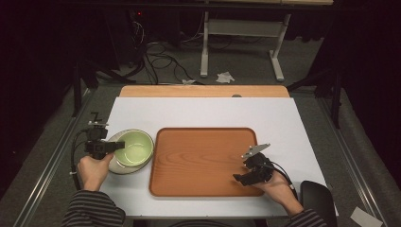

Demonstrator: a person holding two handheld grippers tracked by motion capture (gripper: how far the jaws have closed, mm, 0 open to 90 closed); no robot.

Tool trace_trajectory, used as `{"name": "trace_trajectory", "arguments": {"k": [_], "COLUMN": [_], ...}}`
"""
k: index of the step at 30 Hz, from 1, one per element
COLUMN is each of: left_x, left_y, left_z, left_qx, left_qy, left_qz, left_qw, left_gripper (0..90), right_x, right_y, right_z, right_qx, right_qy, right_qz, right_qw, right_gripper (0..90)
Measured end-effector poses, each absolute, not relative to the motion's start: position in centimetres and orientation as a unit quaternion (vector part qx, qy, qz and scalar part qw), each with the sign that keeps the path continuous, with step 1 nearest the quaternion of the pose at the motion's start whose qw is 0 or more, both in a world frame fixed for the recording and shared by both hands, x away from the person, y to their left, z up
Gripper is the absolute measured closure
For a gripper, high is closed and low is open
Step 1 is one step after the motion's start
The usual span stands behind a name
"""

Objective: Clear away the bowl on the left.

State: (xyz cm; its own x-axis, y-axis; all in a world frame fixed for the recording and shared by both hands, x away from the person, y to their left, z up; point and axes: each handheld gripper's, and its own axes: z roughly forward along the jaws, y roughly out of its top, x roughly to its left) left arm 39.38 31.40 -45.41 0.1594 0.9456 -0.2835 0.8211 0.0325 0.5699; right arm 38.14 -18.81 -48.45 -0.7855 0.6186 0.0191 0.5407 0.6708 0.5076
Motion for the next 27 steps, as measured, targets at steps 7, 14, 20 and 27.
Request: {"name": "trace_trajectory", "arguments": {"k": [7, 14, 20, 27], "left_x": [39.3, 39.0, 39.0, 39.0], "left_y": [30.9, 30.1, 29.6, 28.7], "left_z": [-44.9, -44.1, -43.7, -43.4], "left_qx": [0.697, 0.704, 0.708, 0.715], "left_qy": [0.63, 0.615, 0.605, 0.595], "left_qz": [0.095, 0.091, 0.079, 0.072], "left_qw": [0.33, 0.344, 0.355, 0.36], "left_gripper": [82.6, 82.6, 82.5, 82.5], "right_x": [38.1, 38.1, 38.2, 38.1], "right_y": [-18.8, -18.8, -18.8, -18.8], "right_z": [-48.4, -48.4, -48.4, -48.4], "right_qx": [0.32, 0.319, 0.318, 0.318], "right_qy": [0.91, 0.91, 0.911, 0.91], "right_qz": [0.253, 0.253, 0.252, 0.253], "right_qw": [0.078, 0.078, 0.078, 0.077], "right_gripper": [33.6, 33.6, 33.6, 33.6]}}
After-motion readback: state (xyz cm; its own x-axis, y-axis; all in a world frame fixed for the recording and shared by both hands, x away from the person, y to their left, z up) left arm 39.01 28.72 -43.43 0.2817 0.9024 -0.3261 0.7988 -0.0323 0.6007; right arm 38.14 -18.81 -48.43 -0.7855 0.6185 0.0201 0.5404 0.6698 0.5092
